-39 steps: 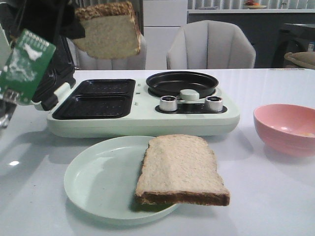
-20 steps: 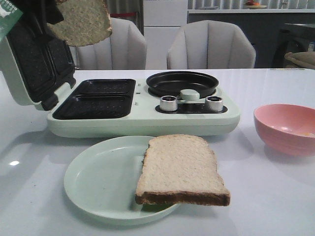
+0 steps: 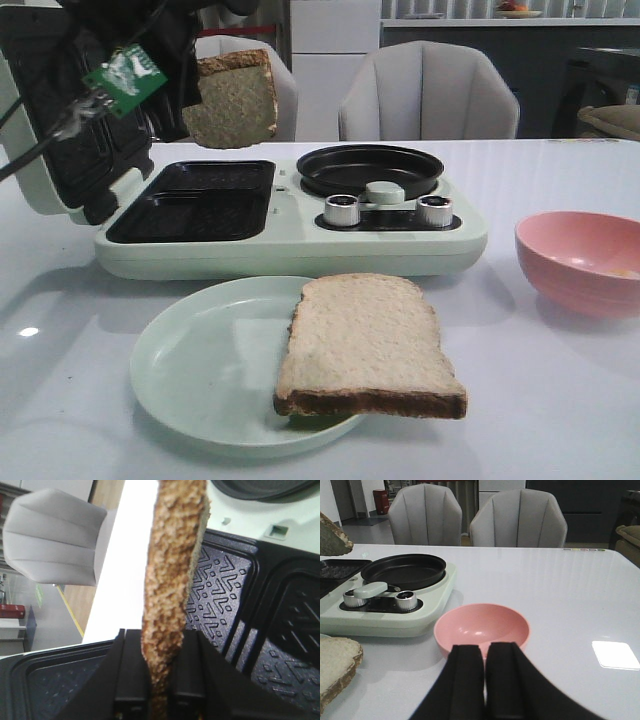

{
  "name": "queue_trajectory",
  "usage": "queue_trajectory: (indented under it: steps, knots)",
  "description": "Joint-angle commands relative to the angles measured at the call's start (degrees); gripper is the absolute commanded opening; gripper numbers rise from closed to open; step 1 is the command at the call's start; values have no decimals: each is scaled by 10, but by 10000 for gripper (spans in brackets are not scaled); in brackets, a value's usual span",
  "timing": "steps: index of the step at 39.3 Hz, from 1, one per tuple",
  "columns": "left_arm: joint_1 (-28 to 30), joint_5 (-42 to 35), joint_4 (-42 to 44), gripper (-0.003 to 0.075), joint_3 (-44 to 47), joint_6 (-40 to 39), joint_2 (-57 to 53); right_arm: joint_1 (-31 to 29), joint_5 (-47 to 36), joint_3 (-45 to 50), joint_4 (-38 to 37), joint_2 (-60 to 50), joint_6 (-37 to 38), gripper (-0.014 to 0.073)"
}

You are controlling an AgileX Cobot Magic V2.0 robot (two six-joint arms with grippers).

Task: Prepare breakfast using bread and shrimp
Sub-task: 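Lift the bread slice with the left gripper toward the sandwich maker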

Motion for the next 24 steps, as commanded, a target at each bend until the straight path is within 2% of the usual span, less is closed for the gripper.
queue_trajectory:
  steps: [1,4,13,24]
  knots:
    - [3,6,-22,114,-46,44,-5,-3,-45,-10,-9,-12,-1,185]
    - [5,6,-23,114,-65,69,12,-3,-45,-10,-9,-12,-1,185]
    - [24,5,-6,114,-105,68,45,-3,-45,-10,-9,-12,-1,185]
    - [59,-22,36,114,-112,68,67,-3,-45,-10,-9,-12,-1,185]
